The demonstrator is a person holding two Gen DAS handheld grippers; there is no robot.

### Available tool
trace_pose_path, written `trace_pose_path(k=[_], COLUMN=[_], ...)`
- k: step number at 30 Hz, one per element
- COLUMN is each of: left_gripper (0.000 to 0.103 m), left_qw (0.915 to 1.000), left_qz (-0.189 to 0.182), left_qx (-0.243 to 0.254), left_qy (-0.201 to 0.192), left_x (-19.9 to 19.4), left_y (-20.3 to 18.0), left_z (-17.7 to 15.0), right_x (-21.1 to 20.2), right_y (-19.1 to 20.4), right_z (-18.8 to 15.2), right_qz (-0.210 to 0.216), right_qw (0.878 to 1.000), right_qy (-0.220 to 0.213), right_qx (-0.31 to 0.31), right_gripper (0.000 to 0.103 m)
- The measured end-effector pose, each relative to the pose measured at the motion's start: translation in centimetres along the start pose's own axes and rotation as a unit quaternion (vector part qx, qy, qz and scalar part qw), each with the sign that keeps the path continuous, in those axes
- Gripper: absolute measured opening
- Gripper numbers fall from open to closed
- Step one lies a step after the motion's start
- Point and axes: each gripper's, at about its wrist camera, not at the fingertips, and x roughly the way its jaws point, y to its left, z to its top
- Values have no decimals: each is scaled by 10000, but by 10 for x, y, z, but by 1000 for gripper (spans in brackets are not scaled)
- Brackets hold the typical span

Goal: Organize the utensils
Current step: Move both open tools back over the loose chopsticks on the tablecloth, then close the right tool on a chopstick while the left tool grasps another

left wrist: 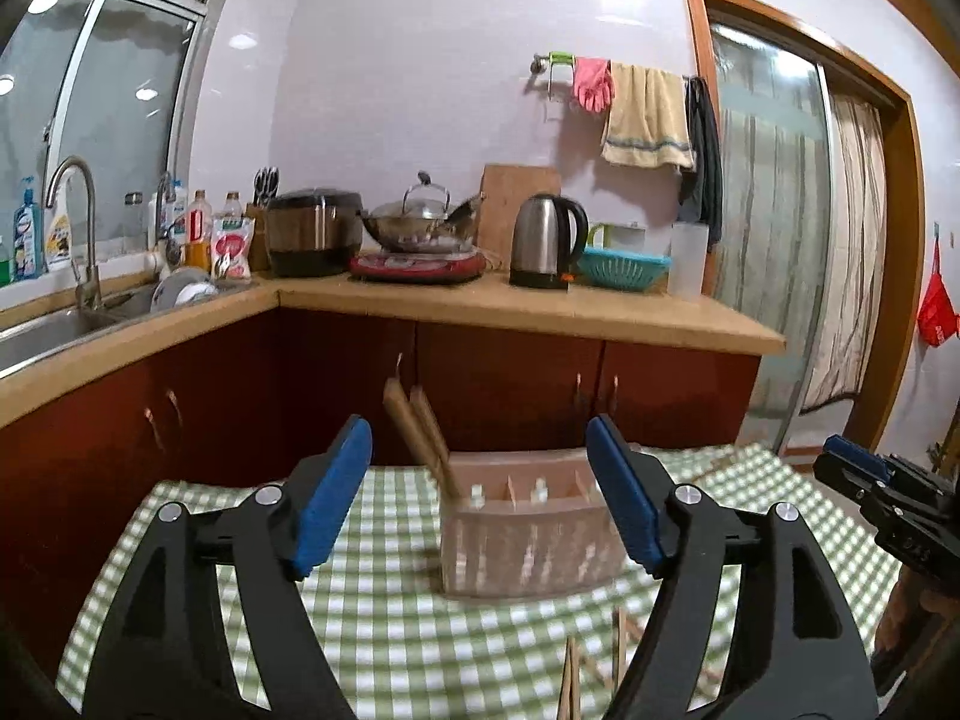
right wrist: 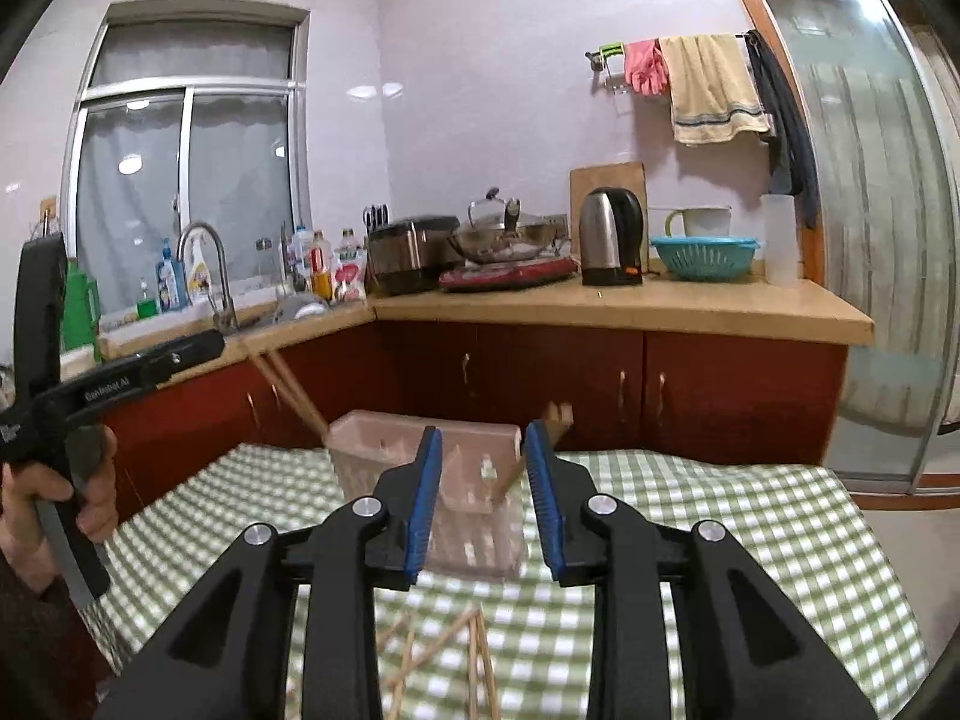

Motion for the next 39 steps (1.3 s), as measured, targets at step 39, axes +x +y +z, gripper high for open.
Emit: trace_pose_path(k=[39], left_gripper=[49], left_qw=[9737], left_qz=[-138], left_qx=[-218], left_qy=[2262], left_x=[-46], left_y=[-11], left_z=[-217], right_x=[-33], right_y=[-23], right_z=[-188], right_qz=[-81], right_qw=[9872], right_qy=[1573], right_qx=[236], right_gripper=[8])
